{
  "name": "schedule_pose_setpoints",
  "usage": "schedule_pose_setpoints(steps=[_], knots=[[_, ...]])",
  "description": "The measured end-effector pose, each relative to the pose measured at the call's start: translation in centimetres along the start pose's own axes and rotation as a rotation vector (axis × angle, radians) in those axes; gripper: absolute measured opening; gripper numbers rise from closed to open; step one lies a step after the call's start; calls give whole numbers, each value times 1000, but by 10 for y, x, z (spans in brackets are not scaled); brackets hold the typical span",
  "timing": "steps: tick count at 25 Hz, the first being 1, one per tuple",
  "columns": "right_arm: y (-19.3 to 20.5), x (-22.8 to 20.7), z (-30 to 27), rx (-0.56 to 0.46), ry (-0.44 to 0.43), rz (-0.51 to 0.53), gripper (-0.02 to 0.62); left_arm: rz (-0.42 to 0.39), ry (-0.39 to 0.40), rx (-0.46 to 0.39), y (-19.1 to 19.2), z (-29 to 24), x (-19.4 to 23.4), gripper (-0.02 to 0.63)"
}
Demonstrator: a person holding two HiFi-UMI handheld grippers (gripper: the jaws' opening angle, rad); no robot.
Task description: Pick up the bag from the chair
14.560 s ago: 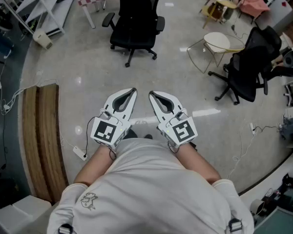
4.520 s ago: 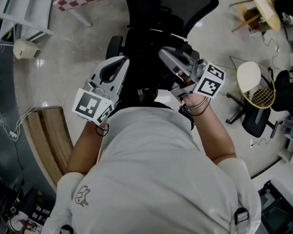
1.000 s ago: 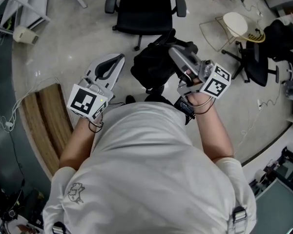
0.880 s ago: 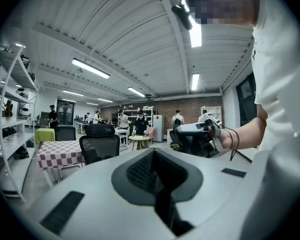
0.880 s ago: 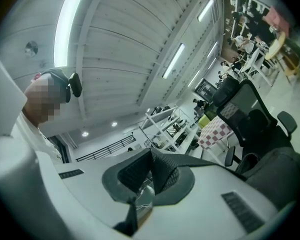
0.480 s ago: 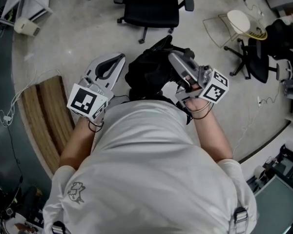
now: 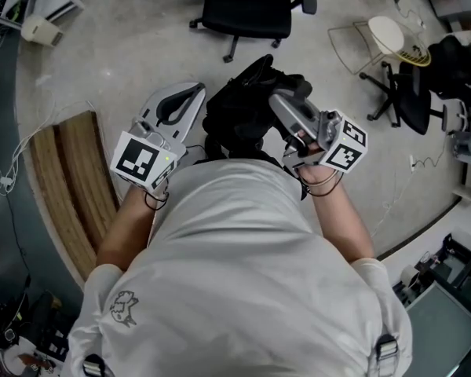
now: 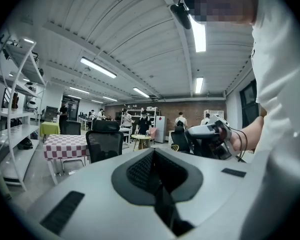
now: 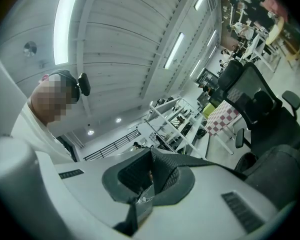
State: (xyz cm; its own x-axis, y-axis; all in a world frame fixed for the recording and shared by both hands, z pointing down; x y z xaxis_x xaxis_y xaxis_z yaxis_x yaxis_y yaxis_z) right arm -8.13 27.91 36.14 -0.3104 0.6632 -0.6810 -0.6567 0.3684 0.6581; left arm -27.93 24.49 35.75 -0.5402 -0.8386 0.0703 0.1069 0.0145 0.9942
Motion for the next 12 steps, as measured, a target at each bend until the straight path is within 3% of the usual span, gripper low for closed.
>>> schedule_pose_setpoints(steps=[12], knots=[[-16,-3,5,-20,11,43,32,-9,20,6,0,-6,-8,11]])
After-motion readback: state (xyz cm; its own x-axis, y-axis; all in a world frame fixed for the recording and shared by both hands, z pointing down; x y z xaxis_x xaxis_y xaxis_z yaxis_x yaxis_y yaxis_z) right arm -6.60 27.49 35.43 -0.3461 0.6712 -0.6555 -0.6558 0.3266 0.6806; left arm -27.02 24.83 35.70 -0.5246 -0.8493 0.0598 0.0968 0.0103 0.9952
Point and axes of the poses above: the fingertips, and each gripper's own axes: z backward along the fingers, x to its left, y out of its underside, the point moved 5 cm from there along z, backward along the fingers, and after that the axes turned 12 degrees about -x, right-handed, at the moved point
